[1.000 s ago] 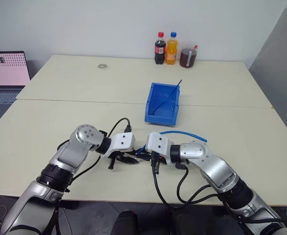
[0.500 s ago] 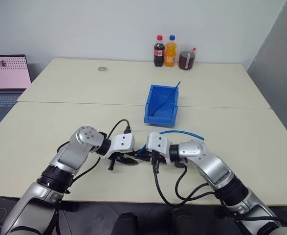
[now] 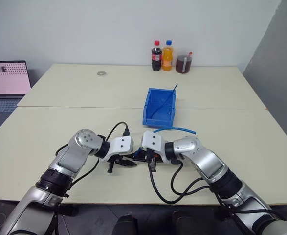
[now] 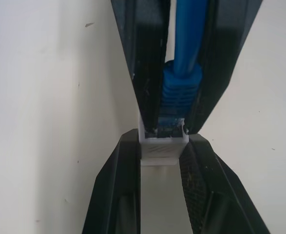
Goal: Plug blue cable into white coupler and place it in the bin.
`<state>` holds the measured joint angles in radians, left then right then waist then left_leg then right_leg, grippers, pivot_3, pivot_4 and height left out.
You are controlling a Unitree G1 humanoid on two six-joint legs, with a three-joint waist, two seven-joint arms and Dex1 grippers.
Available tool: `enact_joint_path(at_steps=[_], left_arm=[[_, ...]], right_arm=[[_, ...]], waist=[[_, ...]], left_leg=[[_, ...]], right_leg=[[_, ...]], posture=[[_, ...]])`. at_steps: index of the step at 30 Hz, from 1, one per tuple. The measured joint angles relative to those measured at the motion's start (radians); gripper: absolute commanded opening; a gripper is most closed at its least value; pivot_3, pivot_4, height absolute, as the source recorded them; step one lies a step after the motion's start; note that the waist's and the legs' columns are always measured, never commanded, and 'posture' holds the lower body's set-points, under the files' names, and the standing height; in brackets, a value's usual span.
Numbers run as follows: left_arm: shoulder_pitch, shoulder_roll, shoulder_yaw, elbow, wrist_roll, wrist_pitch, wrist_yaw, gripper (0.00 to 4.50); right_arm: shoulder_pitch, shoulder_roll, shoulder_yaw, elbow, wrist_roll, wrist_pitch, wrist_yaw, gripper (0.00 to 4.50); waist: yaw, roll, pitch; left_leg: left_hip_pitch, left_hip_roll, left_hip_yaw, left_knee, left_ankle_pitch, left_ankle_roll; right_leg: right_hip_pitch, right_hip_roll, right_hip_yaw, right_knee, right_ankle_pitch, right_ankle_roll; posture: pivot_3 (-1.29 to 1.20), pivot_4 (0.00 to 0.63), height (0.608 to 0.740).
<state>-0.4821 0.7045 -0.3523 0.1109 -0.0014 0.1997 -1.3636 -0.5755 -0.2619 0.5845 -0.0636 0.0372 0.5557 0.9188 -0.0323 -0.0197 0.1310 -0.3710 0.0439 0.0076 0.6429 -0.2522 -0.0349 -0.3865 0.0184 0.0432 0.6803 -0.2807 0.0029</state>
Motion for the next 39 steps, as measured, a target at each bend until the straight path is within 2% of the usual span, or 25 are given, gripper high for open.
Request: enact_joint_path(at_steps=[3,14,39], left_arm=[[0.004,0.000,0.001,0.000,0.001,0.009,0.000,0.78],[0.025,0.001,0.011,0.000,0.008,0.011,0.000,0.78],[0.070,-0.001,0.037,-0.002,0.010,0.006,0.019,0.78]], right_arm=[[-0.001,0.005,0.007,0.000,-0.016,0.001,0.001,0.13],[-0.015,0.054,0.012,0.023,-0.025,0.062,0.003,0.13],[-0.024,0.085,0.026,0.079,-0.078,0.038,0.027,0.13]], waist=[[0.000,0.000,0.000],[-0.002,0.005,-0.009],[-0.010,0.010,-0.023]], left_leg=[[0.006,0.000,0.001,-0.003,0.000,0.000],[0.010,0.000,0.001,-0.010,0.000,0.000],[0.017,0.002,0.000,-0.017,-0.001,-0.001]], right_leg=[[0.004,0.000,0.001,0.000,-0.004,-0.005],[0.004,0.000,0.000,0.000,-0.004,-0.004],[0.003,-0.002,0.001,-0.001,-0.012,-0.011]], posture=[[0.00,0.150,0.740],[0.00,0.150,0.740],[0.00,0.150,0.740]])
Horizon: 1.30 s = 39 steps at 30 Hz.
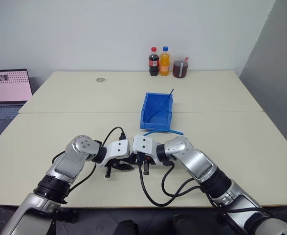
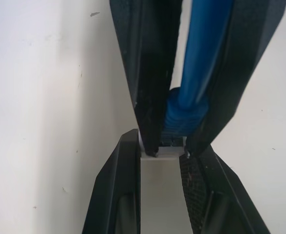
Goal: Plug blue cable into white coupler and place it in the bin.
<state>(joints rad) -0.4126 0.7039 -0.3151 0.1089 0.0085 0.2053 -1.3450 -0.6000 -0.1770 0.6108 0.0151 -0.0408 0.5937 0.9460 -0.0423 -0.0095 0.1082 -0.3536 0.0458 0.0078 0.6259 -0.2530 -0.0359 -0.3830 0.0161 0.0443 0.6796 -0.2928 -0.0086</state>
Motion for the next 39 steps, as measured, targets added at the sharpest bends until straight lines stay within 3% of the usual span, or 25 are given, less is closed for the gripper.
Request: enact_joint_path(at_steps=[13,21,22,28,31,36,39], left_arm=[[0.024,0.001,0.010,0.000,-0.001,-0.024,0.001,0.78],[0.068,0.004,0.070,-0.024,-0.032,-0.046,0.020,0.78],[0.079,0.000,0.082,-0.034,-0.047,-0.041,0.027,1.50],[0.125,-0.007,0.111,-0.076,-0.128,0.001,0.051,2.89],[0.153,0.010,0.140,-0.111,-0.165,0.029,0.061,3.46],[0.205,0.055,0.225,-0.181,-0.239,0.103,0.086,4.49],[0.202,0.057,0.289,-0.226,-0.292,0.178,0.136,4.50]], right_arm=[[0.011,0.014,0.005,0.010,-0.015,0.000,0.014,0.13],[0.075,0.023,-0.056,-0.050,0.012,0.009,-0.033,0.13],[0.082,0.015,-0.065,-0.069,0.022,0.014,-0.035,0.13],[0.111,-0.042,-0.101,-0.194,0.078,0.090,-0.035,0.13],[0.115,-0.048,-0.117,-0.228,0.104,0.123,-0.047,0.13],[0.119,-0.049,-0.175,-0.279,0.166,0.218,-0.086,0.13],[0.118,-0.045,-0.256,-0.310,0.209,0.302,-0.133,0.13]], waist=[[-0.003,0.001,-0.003],[-0.007,-0.002,0.013],[-0.005,-0.003,0.019],[0.006,-0.010,0.030],[0.009,-0.014,0.032],[0.010,-0.018,0.048],[0.014,-0.020,0.058]], left_leg=[[0.006,0.001,0.000,-0.004,-0.005,-0.001],[0.005,0.002,-0.004,-0.007,-0.004,-0.002],[0.004,0.002,-0.004,-0.007,-0.004,-0.002],[-0.022,0.001,-0.005,0.001,-0.005,-0.004],[-0.035,0.001,-0.005,0.002,-0.005,-0.004],[-0.039,0.001,-0.008,0.003,-0.005,-0.004],[-0.043,0.001,-0.010,0.005,-0.005,-0.004]], right_leg=[[0.005,-0.002,0.001,-0.001,-0.008,0.001],[0.004,-0.002,0.000,-0.001,-0.009,0.001],[0.003,-0.003,0.000,-0.001,-0.009,0.001],[-0.010,-0.003,-0.002,-0.002,-0.006,0.011],[-0.022,-0.004,-0.002,-0.001,-0.006,0.011],[-0.024,-0.004,-0.005,-0.001,-0.006,0.011],[-0.027,-0.005,-0.006,0.000,-0.005,0.012]], posture=[[0.00,0.150,0.740],[0.00,0.150,0.740],[0.00,0.150,0.740],[0.00,0.150,0.740],[0.00,0.150,0.740],[0.00,0.150,0.740],[0.00,0.150,0.740]])
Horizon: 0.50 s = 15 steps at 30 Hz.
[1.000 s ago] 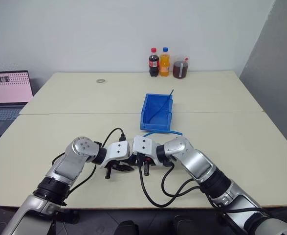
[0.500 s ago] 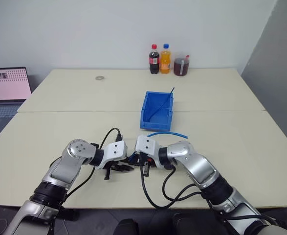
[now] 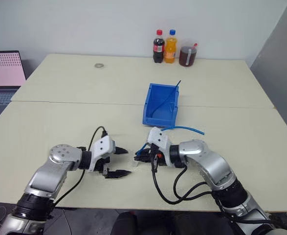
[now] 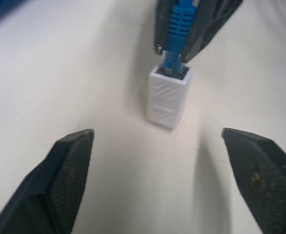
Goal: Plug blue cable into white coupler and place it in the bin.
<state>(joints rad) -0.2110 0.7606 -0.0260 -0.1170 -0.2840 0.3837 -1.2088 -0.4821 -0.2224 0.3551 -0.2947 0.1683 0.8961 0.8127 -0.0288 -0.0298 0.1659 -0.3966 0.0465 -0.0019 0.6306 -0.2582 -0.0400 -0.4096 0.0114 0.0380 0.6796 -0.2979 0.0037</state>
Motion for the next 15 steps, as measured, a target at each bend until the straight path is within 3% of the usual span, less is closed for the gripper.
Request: enact_joint_path(at_steps=[4,9,11,15], left_arm=[[-0.062,-0.017,0.063,-0.029,-0.046,0.078,0.095,4.50],[-0.209,-0.057,0.087,-0.034,-0.053,0.097,0.216,4.50],[-0.257,-0.057,0.083,-0.028,-0.046,0.092,0.234,4.50],[-0.320,-0.071,0.045,0.047,0.000,0.054,0.257,4.50]], right_arm=[[-0.041,0.042,-0.202,-0.064,0.107,0.143,-0.077,0.13],[-0.205,0.101,-0.443,-0.060,0.211,0.232,-0.197,0.13],[-0.272,0.094,-0.494,-0.004,0.218,0.227,-0.234,0.13],[-0.331,0.067,-0.479,0.195,0.196,0.137,-0.252,0.13]], waist=[[-0.001,-0.005,0.009],[-0.003,-0.006,0.010],[-0.005,-0.006,0.010],[-0.005,-0.006,0.010]], left_leg=[[-0.002,0.000,0.000,0.001,0.000,0.000],[-0.003,0.000,0.001,0.000,0.000,-0.001],[-0.003,0.000,0.002,0.000,0.000,0.000],[-0.003,-0.001,0.004,-0.001,0.000,0.000]], right_leg=[[-0.002,0.000,0.000,0.001,0.001,0.001],[-0.003,0.000,0.001,0.001,0.004,-0.004],[-0.003,0.000,0.001,0.000,0.004,-0.005],[-0.005,0.000,0.003,0.001,0.004,-0.005]], posture=[[0.00,0.150,0.740],[0.00,0.150,0.740],[0.00,0.150,0.740],[0.00,0.150,0.740]])
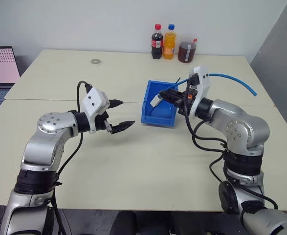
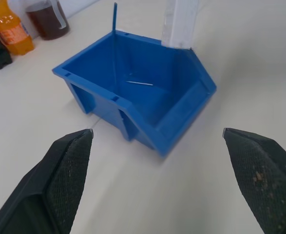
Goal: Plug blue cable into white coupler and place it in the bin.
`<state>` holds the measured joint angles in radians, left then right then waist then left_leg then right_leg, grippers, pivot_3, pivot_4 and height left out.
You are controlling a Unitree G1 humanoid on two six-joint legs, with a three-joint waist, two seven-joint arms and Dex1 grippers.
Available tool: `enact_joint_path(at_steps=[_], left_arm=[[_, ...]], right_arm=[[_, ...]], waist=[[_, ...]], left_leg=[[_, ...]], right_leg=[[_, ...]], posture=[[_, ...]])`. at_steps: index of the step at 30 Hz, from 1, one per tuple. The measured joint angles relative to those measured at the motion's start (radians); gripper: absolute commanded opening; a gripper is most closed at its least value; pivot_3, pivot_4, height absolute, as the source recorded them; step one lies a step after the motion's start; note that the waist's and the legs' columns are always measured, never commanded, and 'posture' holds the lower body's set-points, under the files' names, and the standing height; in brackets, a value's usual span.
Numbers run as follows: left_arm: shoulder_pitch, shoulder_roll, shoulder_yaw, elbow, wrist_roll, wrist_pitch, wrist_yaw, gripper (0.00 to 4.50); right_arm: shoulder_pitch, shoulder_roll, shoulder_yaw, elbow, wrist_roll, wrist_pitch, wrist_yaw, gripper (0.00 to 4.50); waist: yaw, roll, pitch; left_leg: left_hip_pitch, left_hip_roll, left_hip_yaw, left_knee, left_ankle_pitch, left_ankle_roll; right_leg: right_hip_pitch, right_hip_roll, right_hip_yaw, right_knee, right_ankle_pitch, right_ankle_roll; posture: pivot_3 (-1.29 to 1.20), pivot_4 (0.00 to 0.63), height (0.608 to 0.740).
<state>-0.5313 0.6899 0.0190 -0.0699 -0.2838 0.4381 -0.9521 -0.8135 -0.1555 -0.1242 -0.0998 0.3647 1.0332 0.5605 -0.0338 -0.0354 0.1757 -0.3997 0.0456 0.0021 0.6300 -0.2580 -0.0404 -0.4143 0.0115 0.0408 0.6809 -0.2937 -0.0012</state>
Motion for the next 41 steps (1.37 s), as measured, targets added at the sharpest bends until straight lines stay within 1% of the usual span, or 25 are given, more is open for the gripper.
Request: enact_joint_path(at_steps=[2,4,5,6,9,13,15,19,20,21,24,26,28,29,31,34,38,39,41], left_arm=[[-0.027,-0.018,-0.030,0.029,0.019,-0.024,0.002,4.50],[-0.052,-0.029,-0.060,0.043,0.036,-0.042,0.001,4.50],[-0.058,-0.031,-0.066,0.046,0.039,-0.048,0.001,4.50],[-0.072,-0.036,-0.076,0.050,0.046,-0.057,0.001,4.50],[-0.091,-0.043,-0.095,0.053,0.055,-0.066,0.002,4.50],[-0.111,-0.061,-0.104,0.060,0.061,-0.067,0.006,4.50],[-0.112,-0.061,-0.104,0.061,0.063,-0.068,0.006,4.50],[-0.112,-0.061,-0.104,0.062,0.065,-0.068,0.007,4.50],[-0.113,-0.061,-0.104,0.065,0.065,-0.068,0.008,4.50],[-0.113,-0.062,-0.104,0.067,0.065,-0.069,0.008,4.50],[-0.114,-0.062,-0.102,0.083,0.066,-0.072,0.019,4.50],[-0.111,-0.061,-0.099,0.087,0.064,-0.069,0.025,4.50],[-0.103,-0.058,-0.087,0.100,0.063,-0.057,0.034,4.50],[-0.089,-0.058,-0.080,0.101,0.062,-0.051,0.049,4.50],[-0.048,-0.045,-0.047,0.119,0.064,-0.035,0.077,4.50],[-0.009,-0.034,-0.023,0.135,0.074,-0.029,0.116,4.50],[0.048,-0.013,0.040,0.130,0.068,-0.028,0.155,4.50],[0.059,-0.001,0.065,0.134,0.063,-0.028,0.156,4.50],[0.069,0.021,0.094,0.137,0.057,-0.026,0.156,4.50]], right_arm=[[-0.054,-0.007,0.030,0.145,-0.034,-0.070,0.000,0.13],[-0.133,-0.019,0.065,0.316,-0.064,-0.163,0.008,0.83],[-0.154,-0.025,0.075,0.361,-0.075,-0.183,0.010,0.90],[-0.200,-0.041,0.092,0.461,-0.097,-0.236,0.023,1.15],[-0.272,-0.084,0.138,0.620,-0.138,-0.317,0.073,1.88],[-0.315,-0.143,0.191,0.719,-0.172,-0.367,0.171,2.82],[-0.330,-0.187,0.222,0.737,-0.190,-0.378,0.231,3.40],[-0.370,-0.272,0.257,0.756,-0.218,-0.392,0.337,4.27],[-0.378,-0.300,0.270,0.756,-0.227,-0.393,0.378,4.40],[-0.378,-0.318,0.283,0.755,-0.229,-0.392,0.410,4.40],[-0.364,-0.421,0.355,0.726,-0.258,-0.400,0.550,4.40],[-0.330,-0.491,0.388,0.668,-0.269,-0.416,0.632,4.40],[-0.275,-0.549,0.414,0.599,-0.282,-0.457,0.694,4.40],[-0.211,-0.593,0.417,0.514,-0.291,-0.493,0.703,4.40],[-0.115,-0.638,0.409,0.438,-0.300,-0.523,0.697,4.40],[0.004,-0.661,0.346,0.358,-0.284,-0.504,0.657,4.40],[0.226,-0.626,0.108,0.105,-0.139,-0.382,0.546,4.40],[0.297,-0.628,0.029,0.031,-0.097,-0.338,0.520,4.40],[0.363,-0.636,-0.045,-0.051,-0.054,-0.299,0.502,4.40]], waist=[[0.000,0.000,0.000],[0.000,0.000,0.000],[0.000,0.000,0.000],[0.001,0.000,0.000],[0.002,0.000,0.000],[0.003,0.000,0.000],[0.003,0.000,0.000],[0.003,0.001,0.000],[0.003,0.001,0.000],[0.003,0.001,0.000],[0.005,0.002,0.001],[0.005,0.002,0.001],[0.005,0.002,0.001],[0.005,0.002,0.001],[0.003,0.002,0.001],[0.000,0.002,0.001],[0.004,0.002,0.001],[0.006,0.002,0.001],[0.006,0.002,0.001]], left_leg=[[-0.002,0.000,0.002,0.000,0.000,0.000],[-0.004,0.000,0.003,0.000,0.000,0.000],[-0.004,0.001,0.003,0.000,0.000,0.000],[-0.004,0.001,0.004,0.000,0.000,0.000],[-0.005,0.001,0.005,0.001,0.000,0.000],[-0.008,0.002,0.007,0.002,0.000,-0.001],[-0.009,0.001,0.007,0.004,0.000,0.000],[-0.011,0.002,0.006,0.010,0.000,0.000],[-0.011,0.002,0.006,0.012,0.000,0.000],[-0.011,0.002,0.006,0.013,0.000,0.000],[-0.012,0.001,0.006,0.015,0.000,0.000],[-0.012,0.001,0.005,0.015,0.000,0.000],[-0.012,0.000,0.005,0.016,0.000,0.000],[-0.012,0.000,0.004,0.016,0.000,0.000],[-0.012,0.000,0.003,0.016,0.000,0.000],[-0.011,0.000,0.003,0.017,0.000,0.000],[-0.009,0.001,0.001,0.018,0.000,0.000],[-0.009,0.000,0.001,0.018,0.001,-0.001],[-0.009,0.000,0.001,0.019,0.001,-0.001]], right_leg=[[-0.003,0.000,0.001,0.001,0.001,-0.001],[-0.005,0.000,0.002,0.001,0.001,-0.001],[-0.006,0.000,0.002,0.001,0.001,-0.001],[-0.006,0.000,0.002,0.001,0.001,-0.001],[-0.006,-0.001,0.002,0.001,0.001,-0.001],[-0.008,-0.003,0.000,0.000,0.001,-0.001],[-0.008,-0.004,0.000,0.001,0.001,-0.001],[-0.007,-0.004,-0.001,0.003,0.001,-0.001],[-0.007,-0.004,-0.001,0.004,0.001,-0.001],[-0.007,-0.004,-0.001,0.005,0.001,-0.001],[-0.007,-0.004,-0.002,0.006,0.002,0.001],[-0.007,-0.004,-0.003,0.006,0.002,0.001],[-0.007,-0.004,-0.003,0.008,0.003,0.002],[-0.007,-0.004,-0.003,0.008,0.003,0.002],[-0.007,-0.004,-0.003,0.009,0.003,0.002],[-0.008,-0.004,-0.002,0.013,0.003,0.002],[-0.006,-0.003,-0.003,0.016,0.003,0.002],[-0.006,-0.003,-0.003,0.016,0.003,0.002],[-0.006,-0.003,-0.003,0.017,0.003,0.002]], posture=[[0.00,0.150,0.740],[0.00,0.150,0.740],[0.00,0.150,0.740],[0.00,0.150,0.740],[0.00,0.150,0.740],[0.00,0.150,0.740],[0.00,0.150,0.740],[0.00,0.150,0.740],[0.00,0.150,0.740],[0.00,0.150,0.740],[0.00,0.150,0.740],[0.00,0.150,0.740],[0.00,0.150,0.740],[0.00,0.150,0.740],[0.00,0.150,0.740],[0.00,0.150,0.740],[0.00,0.150,0.740],[0.00,0.150,0.740],[0.00,0.150,0.740]])
